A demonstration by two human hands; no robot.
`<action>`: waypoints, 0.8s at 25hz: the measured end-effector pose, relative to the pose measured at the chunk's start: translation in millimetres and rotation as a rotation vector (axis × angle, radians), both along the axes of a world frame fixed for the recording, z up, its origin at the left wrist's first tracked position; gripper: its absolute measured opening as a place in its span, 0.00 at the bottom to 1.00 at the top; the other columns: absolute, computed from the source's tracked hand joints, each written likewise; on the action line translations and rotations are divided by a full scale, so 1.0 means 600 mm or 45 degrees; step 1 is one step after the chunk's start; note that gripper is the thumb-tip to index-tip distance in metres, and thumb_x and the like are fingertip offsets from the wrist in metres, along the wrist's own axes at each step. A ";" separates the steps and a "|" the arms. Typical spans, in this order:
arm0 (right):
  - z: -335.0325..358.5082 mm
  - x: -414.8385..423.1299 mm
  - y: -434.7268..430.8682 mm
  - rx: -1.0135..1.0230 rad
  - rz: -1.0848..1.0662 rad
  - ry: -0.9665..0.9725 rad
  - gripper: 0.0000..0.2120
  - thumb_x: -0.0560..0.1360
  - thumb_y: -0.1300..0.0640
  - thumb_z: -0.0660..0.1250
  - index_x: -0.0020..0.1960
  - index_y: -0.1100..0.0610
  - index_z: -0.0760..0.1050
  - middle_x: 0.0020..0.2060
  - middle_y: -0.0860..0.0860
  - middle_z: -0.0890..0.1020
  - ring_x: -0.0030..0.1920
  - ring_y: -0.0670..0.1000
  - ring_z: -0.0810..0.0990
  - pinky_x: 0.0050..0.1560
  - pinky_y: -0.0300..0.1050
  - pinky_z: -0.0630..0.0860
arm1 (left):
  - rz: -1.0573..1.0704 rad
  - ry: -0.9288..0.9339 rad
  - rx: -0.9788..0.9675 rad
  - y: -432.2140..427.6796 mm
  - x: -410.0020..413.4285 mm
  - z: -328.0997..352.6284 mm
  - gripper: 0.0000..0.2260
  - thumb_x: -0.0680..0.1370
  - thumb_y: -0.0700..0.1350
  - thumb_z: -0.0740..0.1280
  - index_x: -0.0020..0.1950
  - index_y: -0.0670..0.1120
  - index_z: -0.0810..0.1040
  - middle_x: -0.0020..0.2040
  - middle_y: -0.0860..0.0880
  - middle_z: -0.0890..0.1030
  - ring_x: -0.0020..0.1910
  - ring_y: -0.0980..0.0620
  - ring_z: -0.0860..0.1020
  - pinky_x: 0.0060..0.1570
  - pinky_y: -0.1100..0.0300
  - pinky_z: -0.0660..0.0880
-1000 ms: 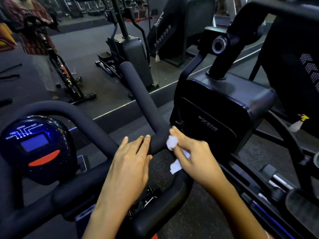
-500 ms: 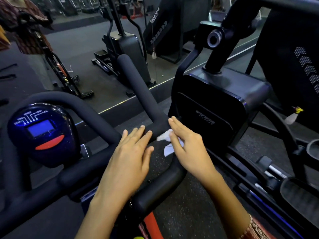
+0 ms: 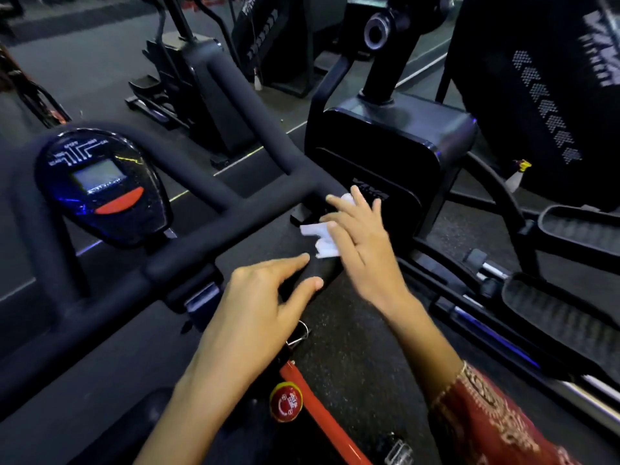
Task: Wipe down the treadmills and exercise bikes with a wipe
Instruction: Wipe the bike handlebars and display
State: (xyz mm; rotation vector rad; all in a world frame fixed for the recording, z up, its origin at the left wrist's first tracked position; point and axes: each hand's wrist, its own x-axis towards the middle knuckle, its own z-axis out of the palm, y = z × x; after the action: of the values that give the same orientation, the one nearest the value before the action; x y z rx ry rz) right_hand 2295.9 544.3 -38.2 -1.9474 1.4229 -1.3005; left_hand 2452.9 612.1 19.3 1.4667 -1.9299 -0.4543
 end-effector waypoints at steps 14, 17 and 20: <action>-0.077 0.087 0.065 -0.723 -0.086 0.104 0.21 0.84 0.48 0.47 0.60 0.59 0.73 0.57 0.55 0.76 0.64 0.57 0.71 0.72 0.55 0.56 | 0.103 0.255 0.108 0.019 0.035 0.002 0.22 0.64 0.34 0.78 0.36 0.63 0.77 0.31 0.70 0.78 0.37 0.69 0.79 0.40 0.75 0.74; -0.077 0.047 0.006 -0.657 -0.086 -0.096 0.25 0.84 0.45 0.45 0.58 0.60 0.74 0.58 0.54 0.75 0.65 0.55 0.70 0.71 0.58 0.60 | 0.120 0.295 0.159 0.018 0.036 0.000 0.18 0.63 0.38 0.79 0.39 0.60 0.81 0.35 0.63 0.81 0.39 0.65 0.81 0.40 0.68 0.78; -0.062 0.025 -0.024 -0.297 -0.089 -0.475 0.20 0.82 0.52 0.51 0.53 0.63 0.77 0.63 0.53 0.75 0.74 0.55 0.61 0.72 0.54 0.59 | 0.135 0.315 0.186 0.016 0.036 -0.006 0.16 0.63 0.40 0.79 0.43 0.58 0.82 0.41 0.58 0.83 0.41 0.64 0.81 0.38 0.65 0.79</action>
State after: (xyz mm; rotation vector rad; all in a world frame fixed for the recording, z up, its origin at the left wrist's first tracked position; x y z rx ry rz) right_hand 2310.7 530.0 -75.6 -1.6806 1.2066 -1.8202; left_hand 2474.3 621.7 15.8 1.5175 -1.6463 -0.7052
